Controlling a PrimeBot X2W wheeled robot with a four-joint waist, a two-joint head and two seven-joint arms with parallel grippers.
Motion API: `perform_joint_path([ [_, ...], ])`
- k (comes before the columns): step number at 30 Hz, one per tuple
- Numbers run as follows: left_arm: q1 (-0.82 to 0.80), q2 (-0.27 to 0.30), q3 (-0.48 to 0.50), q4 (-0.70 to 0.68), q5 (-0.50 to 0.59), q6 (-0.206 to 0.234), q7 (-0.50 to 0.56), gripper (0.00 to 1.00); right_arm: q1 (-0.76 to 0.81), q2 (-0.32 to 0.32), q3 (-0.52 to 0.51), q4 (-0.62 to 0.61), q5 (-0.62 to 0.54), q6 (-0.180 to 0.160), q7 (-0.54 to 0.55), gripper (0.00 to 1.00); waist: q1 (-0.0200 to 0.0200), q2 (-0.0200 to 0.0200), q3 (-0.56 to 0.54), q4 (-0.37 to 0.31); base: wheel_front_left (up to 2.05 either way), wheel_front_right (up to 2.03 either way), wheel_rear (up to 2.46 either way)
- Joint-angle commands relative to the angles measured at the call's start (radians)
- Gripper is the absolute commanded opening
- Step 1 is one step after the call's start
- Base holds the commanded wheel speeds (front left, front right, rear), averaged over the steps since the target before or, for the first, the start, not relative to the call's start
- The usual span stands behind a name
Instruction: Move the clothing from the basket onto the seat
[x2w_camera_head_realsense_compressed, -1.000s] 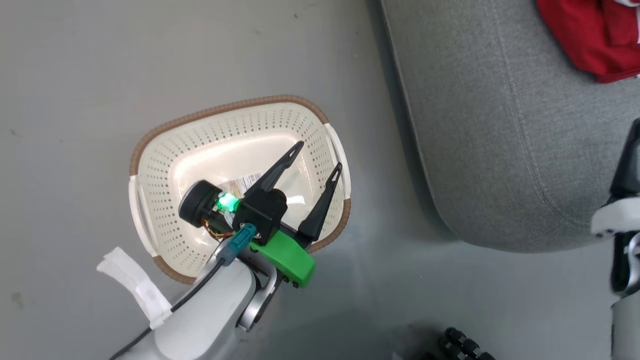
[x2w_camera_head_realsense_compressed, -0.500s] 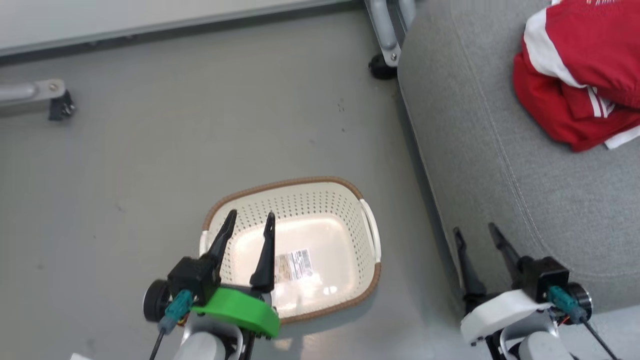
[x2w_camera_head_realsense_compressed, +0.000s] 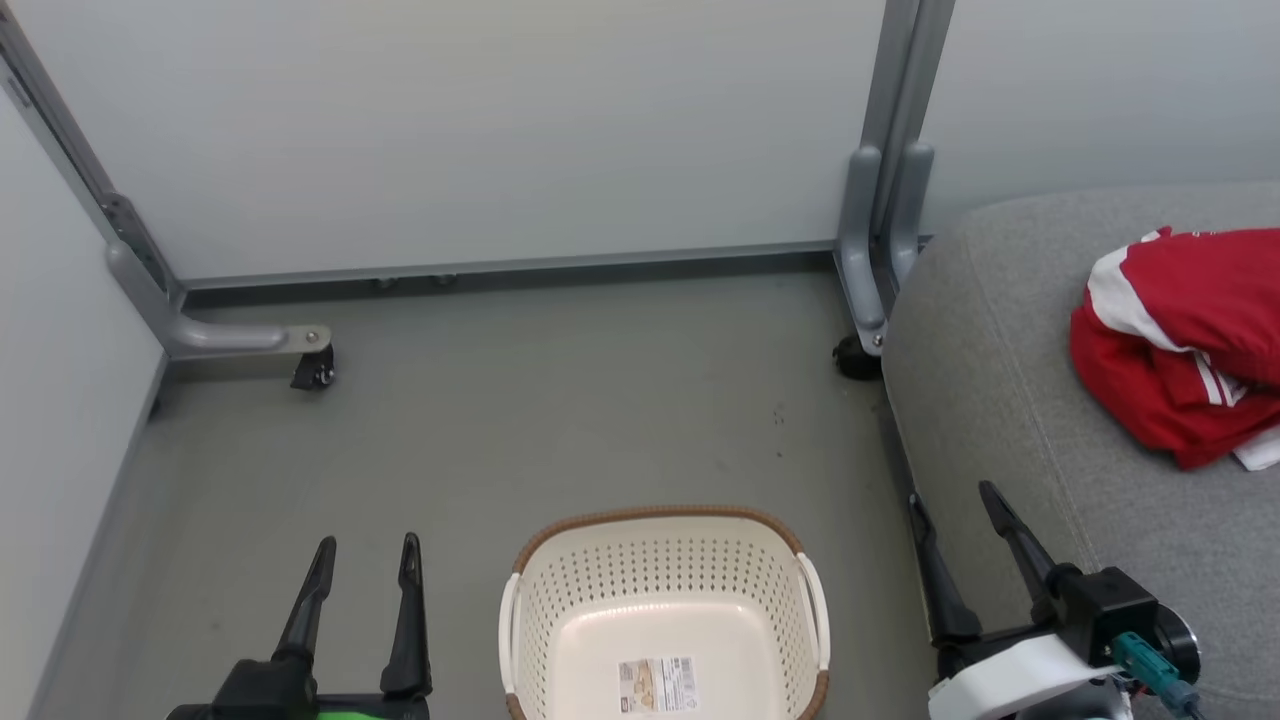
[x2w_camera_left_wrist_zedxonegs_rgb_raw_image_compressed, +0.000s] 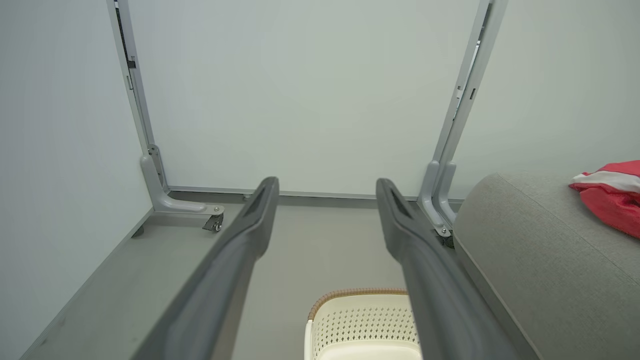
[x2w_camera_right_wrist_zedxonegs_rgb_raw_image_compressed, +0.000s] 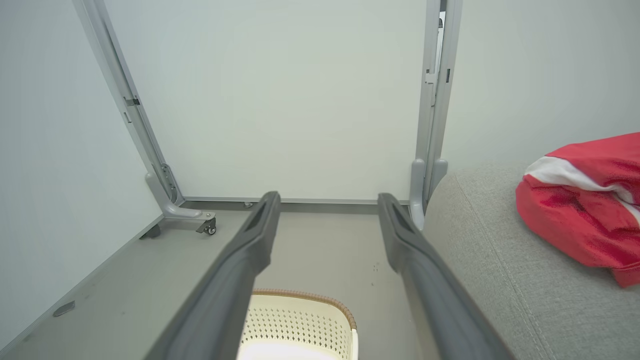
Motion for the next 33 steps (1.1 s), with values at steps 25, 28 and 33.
perform_joint_path([
  [25,0.129,-0.006,0.019,-0.028,0.106,-0.039,0.000,1.00,0.122,-0.003,-0.060,-0.007,0.003,-0.001,-0.003,1.00,0.0001,0.0000,-0.107,0.003,0.00,0.00,0.00],
  [28,0.124,-0.006,0.020,-0.025,0.116,-0.040,0.000,1.00,0.121,-0.003,-0.060,-0.006,-0.005,-0.001,-0.003,1.00,0.0001,0.0000,-0.106,0.001,0.00,0.00,0.00],
  [33,0.137,-0.007,0.020,-0.001,0.113,-0.034,0.000,0.00,0.127,0.003,-0.056,0.017,-0.003,0.000,0.000,0.00,0.0001,0.0000,-0.107,0.000,0.00,0.00,0.00],
])
